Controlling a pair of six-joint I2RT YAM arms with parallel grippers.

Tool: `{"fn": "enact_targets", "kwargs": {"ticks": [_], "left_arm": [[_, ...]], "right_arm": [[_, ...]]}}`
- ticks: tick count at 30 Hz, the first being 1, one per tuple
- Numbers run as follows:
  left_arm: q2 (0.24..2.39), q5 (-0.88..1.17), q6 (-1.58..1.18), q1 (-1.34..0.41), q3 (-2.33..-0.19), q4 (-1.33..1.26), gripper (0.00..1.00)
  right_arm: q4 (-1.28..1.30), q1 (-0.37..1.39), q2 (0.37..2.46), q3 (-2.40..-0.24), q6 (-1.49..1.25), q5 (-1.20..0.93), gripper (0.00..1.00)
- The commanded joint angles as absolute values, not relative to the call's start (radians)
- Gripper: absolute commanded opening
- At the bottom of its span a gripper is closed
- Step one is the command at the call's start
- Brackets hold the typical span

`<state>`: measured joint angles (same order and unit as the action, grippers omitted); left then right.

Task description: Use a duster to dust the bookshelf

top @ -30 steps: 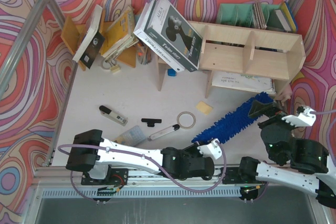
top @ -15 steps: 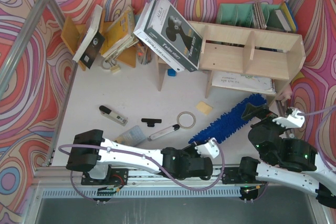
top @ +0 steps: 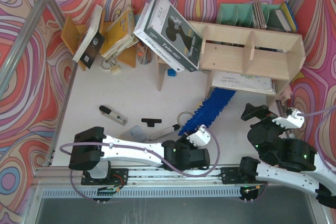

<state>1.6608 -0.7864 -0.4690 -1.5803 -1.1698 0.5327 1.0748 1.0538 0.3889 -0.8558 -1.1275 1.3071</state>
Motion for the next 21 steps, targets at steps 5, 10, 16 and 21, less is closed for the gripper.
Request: {"fn": "enact_targets", "kwargs": {"ticks": [5, 10, 16, 21], "left_arm": [[1.623, -0.879, -0.697, -1.578, -1.175, 0.652, 0.00], [1.661, -0.869, -0.748, -1.574, -1.206, 0.719, 0.00], [1.767, -0.792, -0.729, -1.558, -1.281, 0.771, 0.00], [1.796, -0.701, -0.698, -1.545, -1.272, 0.741, 0.00]], "right_arm": [[1.085, 1.063, 0.379, -0.846, -1.175, 1.324, 0.99], [1.086, 1.063, 0.382, -0.845, -1.176, 1.317, 0.99], [1.089, 1.063, 0.376, -0.842, -1.181, 1.314, 0.99], [1.089, 1.063, 0.368, -0.840, -1.183, 1.309, 0.99]]}}
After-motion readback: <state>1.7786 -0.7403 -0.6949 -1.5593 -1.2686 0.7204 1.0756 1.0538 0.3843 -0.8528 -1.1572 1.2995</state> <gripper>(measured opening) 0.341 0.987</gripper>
